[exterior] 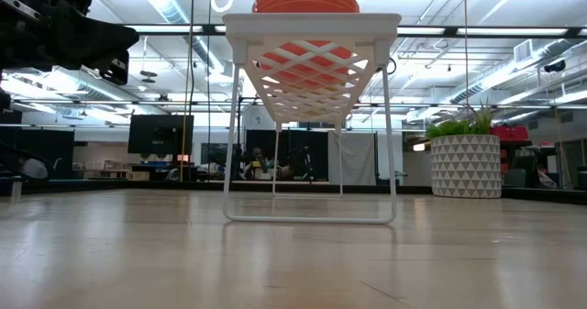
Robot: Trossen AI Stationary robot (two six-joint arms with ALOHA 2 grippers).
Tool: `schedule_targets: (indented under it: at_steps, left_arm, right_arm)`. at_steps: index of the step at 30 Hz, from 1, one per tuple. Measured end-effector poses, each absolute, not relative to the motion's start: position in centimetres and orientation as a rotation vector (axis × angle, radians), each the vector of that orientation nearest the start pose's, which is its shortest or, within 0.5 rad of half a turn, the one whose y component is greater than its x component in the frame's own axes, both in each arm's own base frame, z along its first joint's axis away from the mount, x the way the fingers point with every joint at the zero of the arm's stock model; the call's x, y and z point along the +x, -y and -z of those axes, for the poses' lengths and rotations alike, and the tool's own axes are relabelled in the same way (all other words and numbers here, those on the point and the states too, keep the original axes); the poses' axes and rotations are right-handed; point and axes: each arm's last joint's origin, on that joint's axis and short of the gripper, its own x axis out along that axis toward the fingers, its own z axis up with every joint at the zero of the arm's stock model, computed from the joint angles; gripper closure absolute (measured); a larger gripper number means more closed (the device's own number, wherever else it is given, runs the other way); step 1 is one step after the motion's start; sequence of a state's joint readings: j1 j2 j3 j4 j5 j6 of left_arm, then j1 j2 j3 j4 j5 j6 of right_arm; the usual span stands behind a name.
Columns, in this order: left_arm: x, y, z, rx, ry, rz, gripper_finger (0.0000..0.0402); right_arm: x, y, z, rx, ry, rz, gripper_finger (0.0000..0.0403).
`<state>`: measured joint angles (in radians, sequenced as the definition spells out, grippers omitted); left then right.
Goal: Pick & Place Mini bowls
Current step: Return to Home Position
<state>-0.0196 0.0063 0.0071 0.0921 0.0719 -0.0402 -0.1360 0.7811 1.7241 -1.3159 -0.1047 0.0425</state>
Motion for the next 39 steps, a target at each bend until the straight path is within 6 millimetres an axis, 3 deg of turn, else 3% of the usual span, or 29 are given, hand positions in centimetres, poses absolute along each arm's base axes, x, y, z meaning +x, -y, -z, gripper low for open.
schedule_targets:
  at_steps: [11,15,25,32,39]
  left_arm:
    - [9.7,0.4,-17.4,-0.038,0.091,0.093,0.0369]
    - [9.7,0.4,-17.4,-0.038,0.091,0.094,0.0369]
    - [9.7,0.4,-17.4,-0.038,0.091,0.094,0.0369]
    - [9.7,0.4,-17.4,-0.038,0.091,0.094,0.0369]
    - [9.7,0.4,-17.4,-0.038,0.091,0.094,0.0369]
  right_arm:
    - [1.9,-0.1,-48.9,0.090,-0.361,0.039,0.0392]
    - [2.2,0.0,-49.5,0.129,-0.287,0.045,0.0392]
    - [3.3,0.0,-52.4,0.014,0.053,-0.011,0.0392]
    - [5.4,0.2,-51.6,-0.058,0.265,-0.065,0.0392]
    - [7.6,0.1,-48.6,-0.107,0.437,-0.168,0.0392]
